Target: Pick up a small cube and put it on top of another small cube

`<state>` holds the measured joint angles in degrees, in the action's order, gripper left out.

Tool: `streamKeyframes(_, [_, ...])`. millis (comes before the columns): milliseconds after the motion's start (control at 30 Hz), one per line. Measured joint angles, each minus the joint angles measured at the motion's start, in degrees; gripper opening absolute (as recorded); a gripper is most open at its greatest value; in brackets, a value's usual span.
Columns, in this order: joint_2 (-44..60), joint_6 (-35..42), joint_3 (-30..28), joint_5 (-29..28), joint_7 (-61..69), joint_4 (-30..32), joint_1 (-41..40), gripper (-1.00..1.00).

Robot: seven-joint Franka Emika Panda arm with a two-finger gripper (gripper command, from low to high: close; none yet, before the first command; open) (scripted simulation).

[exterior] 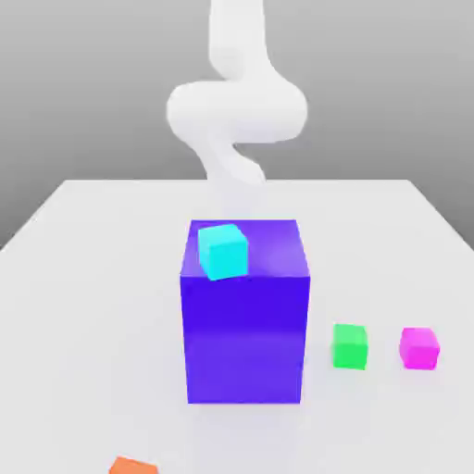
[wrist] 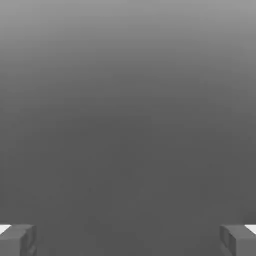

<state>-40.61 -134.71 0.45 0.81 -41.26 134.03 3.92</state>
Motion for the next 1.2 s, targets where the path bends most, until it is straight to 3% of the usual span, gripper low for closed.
streamKeyframes(533, [33.5, -18.8, 8.3, 2.2, 27.2, 14.4, 21.5, 0.00])
streamKeyframes(733, [46.2, -25.8, 11.3, -4.2, 31.9, 19.5, 28.6, 0.00])
streamKeyframes(933, [58.7, -35.2, 5.7, -11.6, 27.7, 18.1, 33.5, 0.00])
streamKeyframes(967, [60.1, -36.4, 4.9, -12.0, 27.4, 17.8, 34.2, -1.00])
streamKeyframes(1200, [60.1, -36.3, 4.8, -12.2, 27.2, 17.8, 34.3, -1.00])
